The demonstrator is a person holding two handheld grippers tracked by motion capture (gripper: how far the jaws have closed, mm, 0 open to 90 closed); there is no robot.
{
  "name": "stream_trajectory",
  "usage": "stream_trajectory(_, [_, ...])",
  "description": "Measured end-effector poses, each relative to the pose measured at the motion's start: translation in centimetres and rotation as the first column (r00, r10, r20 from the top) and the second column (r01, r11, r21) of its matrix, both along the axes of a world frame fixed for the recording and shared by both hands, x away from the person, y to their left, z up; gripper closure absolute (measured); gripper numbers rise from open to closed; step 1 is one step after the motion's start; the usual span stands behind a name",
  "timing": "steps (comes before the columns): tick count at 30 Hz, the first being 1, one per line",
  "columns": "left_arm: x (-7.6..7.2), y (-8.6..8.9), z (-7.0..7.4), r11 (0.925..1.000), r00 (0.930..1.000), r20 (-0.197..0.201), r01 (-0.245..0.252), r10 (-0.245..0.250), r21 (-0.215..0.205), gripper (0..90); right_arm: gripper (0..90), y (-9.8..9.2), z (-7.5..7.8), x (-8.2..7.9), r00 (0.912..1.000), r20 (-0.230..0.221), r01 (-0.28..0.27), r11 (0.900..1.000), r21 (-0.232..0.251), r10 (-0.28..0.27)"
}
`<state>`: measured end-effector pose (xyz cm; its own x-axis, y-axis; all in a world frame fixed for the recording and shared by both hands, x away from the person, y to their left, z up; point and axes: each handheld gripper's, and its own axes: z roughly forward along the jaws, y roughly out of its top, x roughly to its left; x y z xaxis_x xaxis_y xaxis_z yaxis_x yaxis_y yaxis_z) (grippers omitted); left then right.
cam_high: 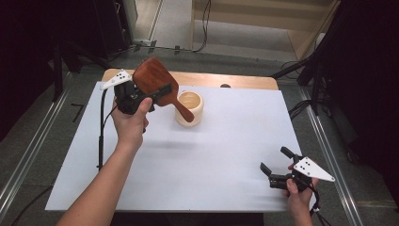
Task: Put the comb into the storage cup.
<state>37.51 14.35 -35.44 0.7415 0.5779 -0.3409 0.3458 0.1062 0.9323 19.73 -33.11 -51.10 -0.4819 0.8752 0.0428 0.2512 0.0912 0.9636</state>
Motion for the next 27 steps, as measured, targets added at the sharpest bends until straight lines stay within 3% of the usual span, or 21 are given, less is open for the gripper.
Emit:
stream_trajectory(7, [0.8, 0.0, 0.1, 0.9998, 0.9999, 0.000, -0.016, 0.016, -0.014, 57.0, 0.0, 0.0, 0.0, 0.0, 1.0000, -0.004, -0.001, 1.000, -0.001, 0.001])
stream_trajectory(17, [1.9, 0.0, 0.2, 0.9994, 0.9994, 0.003, -0.036, 0.036, -0.003, 57.0, 0.0, -0.1, -0.1, 0.0, 1.0000, 0.000, 0.000, 1.000, 0.002, 0.000])
stream_trajectory(27, [2.8, 0.1, -0.4, 0.9977, 0.9980, 0.003, -0.063, 0.063, -0.025, 56.9, 0.0, 0.0, -0.1, 0.0, 1.0000, -0.002, 0.001, 1.000, -0.001, -0.001])
